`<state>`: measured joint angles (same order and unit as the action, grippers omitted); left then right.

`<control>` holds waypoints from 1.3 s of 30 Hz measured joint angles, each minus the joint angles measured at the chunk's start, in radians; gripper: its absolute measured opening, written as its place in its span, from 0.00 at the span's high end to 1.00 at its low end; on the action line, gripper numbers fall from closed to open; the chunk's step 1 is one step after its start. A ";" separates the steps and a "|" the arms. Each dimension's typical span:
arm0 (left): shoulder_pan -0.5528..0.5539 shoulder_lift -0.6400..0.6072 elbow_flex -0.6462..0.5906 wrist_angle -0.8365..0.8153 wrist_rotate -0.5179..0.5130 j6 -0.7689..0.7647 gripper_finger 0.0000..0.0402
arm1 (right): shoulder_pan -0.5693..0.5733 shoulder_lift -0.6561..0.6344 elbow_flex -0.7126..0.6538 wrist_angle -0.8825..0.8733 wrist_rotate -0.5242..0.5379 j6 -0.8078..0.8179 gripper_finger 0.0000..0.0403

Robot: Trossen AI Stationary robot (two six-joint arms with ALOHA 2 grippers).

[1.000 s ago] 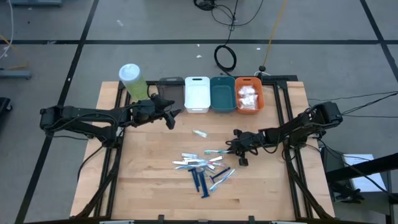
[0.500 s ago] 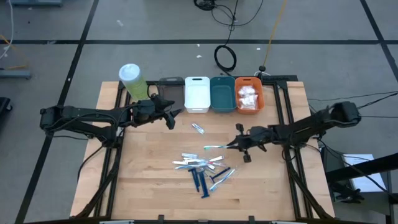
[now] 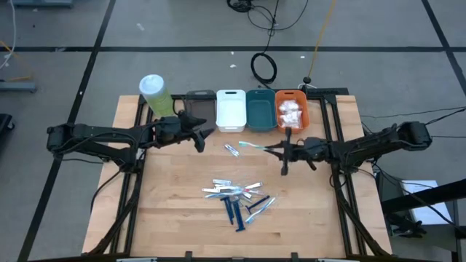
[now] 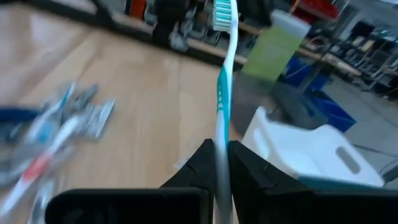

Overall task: Pick & Place Travel size toiletries
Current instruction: Put the green toothbrush into the black bin

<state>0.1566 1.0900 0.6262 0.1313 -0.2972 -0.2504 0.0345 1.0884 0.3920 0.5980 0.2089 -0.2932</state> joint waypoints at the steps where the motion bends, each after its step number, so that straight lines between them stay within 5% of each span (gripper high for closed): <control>1: 0.000 0.007 0.000 0.020 0.021 -0.006 0.36 | -0.004 0.006 0.000 0.034 0.000 0.013 0.95; 12: -0.046 0.270 0.001 0.640 0.222 0.145 0.36 | -0.014 0.080 -0.092 0.509 -0.003 0.043 0.95; 19: -0.092 0.488 0.023 0.972 0.263 0.424 0.36 | -0.012 0.089 -0.096 0.588 -0.088 0.046 0.95; 39: -0.114 0.757 0.383 0.944 0.371 0.325 0.36 | -0.013 0.089 -0.096 0.558 -0.083 0.045 0.95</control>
<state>0.0425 1.8469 1.0091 1.0748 0.0735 0.0741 0.0212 1.1770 0.2962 1.1557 0.1261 -0.2478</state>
